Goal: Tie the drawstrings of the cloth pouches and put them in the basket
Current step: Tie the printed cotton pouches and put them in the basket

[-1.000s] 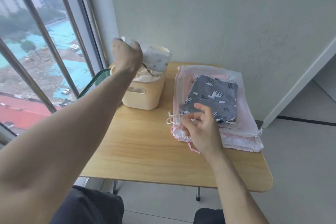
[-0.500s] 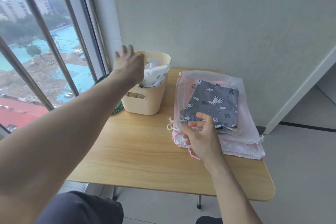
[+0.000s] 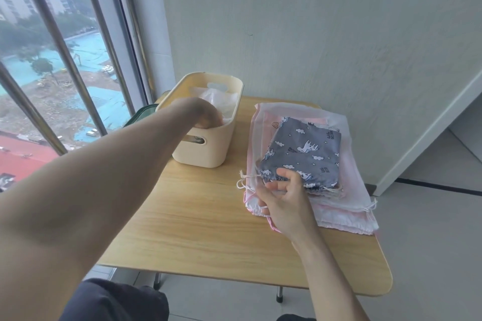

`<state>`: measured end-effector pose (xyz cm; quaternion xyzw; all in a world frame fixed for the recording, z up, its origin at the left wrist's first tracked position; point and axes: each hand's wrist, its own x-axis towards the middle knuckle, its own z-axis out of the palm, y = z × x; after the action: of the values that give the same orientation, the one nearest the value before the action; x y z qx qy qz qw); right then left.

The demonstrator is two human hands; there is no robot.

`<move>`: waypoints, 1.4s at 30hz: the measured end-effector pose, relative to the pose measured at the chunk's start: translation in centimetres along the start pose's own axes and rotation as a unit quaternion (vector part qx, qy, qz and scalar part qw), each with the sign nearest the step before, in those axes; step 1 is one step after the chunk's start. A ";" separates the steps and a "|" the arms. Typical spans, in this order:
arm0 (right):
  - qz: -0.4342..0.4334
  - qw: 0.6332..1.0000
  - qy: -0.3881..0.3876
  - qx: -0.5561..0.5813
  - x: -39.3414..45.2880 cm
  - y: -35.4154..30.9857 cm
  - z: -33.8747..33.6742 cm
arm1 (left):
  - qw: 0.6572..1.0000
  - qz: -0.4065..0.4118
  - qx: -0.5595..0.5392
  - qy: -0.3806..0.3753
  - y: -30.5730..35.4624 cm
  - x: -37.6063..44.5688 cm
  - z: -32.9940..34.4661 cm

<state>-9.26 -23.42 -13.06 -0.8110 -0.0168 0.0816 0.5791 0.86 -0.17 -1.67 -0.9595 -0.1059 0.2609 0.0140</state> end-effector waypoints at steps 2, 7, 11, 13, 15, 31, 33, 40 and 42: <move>0.001 1.000 -0.003 -0.004 0.0 0.0 -0.1 | 0.999 -0.041 -0.021 0.014 0.5 1.1 0.4; 0.010 1.000 -0.014 -0.004 0.0 0.0 -0.4 | 0.997 -0.052 -0.033 0.053 1.0 2.8 0.7; -0.035 0.998 0.026 0.047 0.2 -0.7 -1.2 | 0.995 0.012 0.004 0.097 -0.6 2.3 0.0; -0.077 0.992 0.089 0.038 0.6 -1.0 -1.9 | 0.973 0.040 -0.051 0.221 -0.9 1.4 -0.9; -0.105 0.982 0.149 0.043 0.9 -1.2 -2.7 | 0.912 0.065 -0.148 0.376 -0.1 0.1 -1.9; -0.038 0.955 0.158 -0.249 1.9 1.4 -7.6 | 0.928 0.270 -0.134 0.220 9.7 -2.0 11.5; -0.029 0.950 0.151 -0.272 1.9 1.8 -7.6 | 0.915 0.286 -0.165 0.233 9.3 -1.9 11.8; -0.081 0.948 0.190 -0.244 2.0 1.1 -7.3 | 0.869 0.310 -0.210 0.324 8.0 -2.0 12.4; -0.101 0.948 0.200 -0.224 1.9 0.8 -7.1 | 0.834 0.302 -0.255 0.386 7.6 -2.2 12.2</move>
<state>-6.40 -30.08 -11.81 -0.9136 -0.0009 -0.1469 0.3791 -5.64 -8.36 -11.74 -0.9361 0.1402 -0.1754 -0.2708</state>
